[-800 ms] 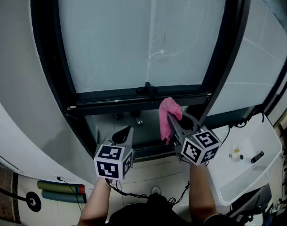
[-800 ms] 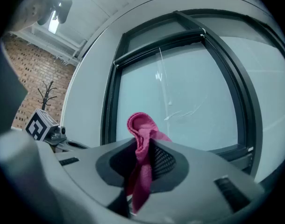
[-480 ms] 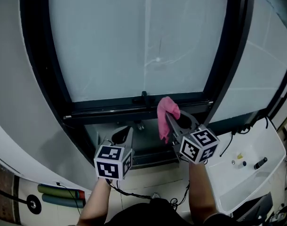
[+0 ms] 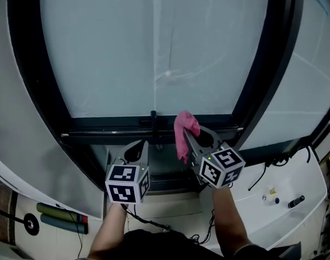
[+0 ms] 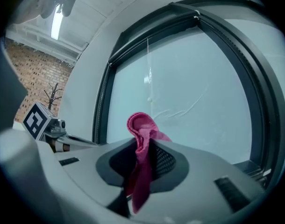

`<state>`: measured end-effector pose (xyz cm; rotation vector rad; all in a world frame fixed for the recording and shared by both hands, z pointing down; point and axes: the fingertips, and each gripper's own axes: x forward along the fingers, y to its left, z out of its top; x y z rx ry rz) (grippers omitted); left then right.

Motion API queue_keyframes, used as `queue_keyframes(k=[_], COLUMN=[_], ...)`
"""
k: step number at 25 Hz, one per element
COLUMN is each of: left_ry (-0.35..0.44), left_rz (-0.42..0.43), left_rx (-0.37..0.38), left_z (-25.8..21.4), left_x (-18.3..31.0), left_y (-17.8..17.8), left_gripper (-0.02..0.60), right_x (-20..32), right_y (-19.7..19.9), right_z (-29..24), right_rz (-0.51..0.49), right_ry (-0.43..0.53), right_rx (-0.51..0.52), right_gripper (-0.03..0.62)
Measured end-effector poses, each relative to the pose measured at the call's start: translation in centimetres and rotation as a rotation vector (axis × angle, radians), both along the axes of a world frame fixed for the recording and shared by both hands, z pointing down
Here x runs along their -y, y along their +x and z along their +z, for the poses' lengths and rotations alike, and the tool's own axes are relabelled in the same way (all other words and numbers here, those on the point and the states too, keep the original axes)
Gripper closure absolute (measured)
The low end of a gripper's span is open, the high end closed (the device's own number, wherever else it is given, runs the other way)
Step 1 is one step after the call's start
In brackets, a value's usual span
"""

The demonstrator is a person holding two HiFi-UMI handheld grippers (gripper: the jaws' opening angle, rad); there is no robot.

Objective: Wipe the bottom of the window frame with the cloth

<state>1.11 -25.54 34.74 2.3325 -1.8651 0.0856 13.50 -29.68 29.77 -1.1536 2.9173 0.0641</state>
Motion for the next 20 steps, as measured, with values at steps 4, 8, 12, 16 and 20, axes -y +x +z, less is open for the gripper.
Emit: queue_keyframes(k=[4,8,12,16,20], left_ry=[-0.005,-0.016,-0.039,-0.05,-0.06], left_rz=[-0.047,-0.06,-0.04,-0.02,-0.001], left_rx=[0.004,0.007,0.02,0.021,0.019], left_z=[0.2,0.8,1.6,1.9,2.4], left_x=[1.2,2.2,3.0,4.1,4.6], left_y=[0.1,-0.5,-1.3,-2.2,-2.6], left_gripper=[0.575,0.575,0.575,0.575,0.575], right_x=[2.3,5.0,7.4,9.9,12.5], right_y=[0.1,-0.6,-1.6,-3.2,-4.3], right_z=[0.8,1.8,3.0,4.3,6.9], right_rz=[-0.013,0.005,0.038,0.061,0.122], right_ry=[-0.008,-0.013,-0.035,-0.055,-0.091], right_rx=[0.0,-0.006,-0.016,-0.055,-0.172], right_gripper=[0.519,0.519,0.519,0.519,0.519])
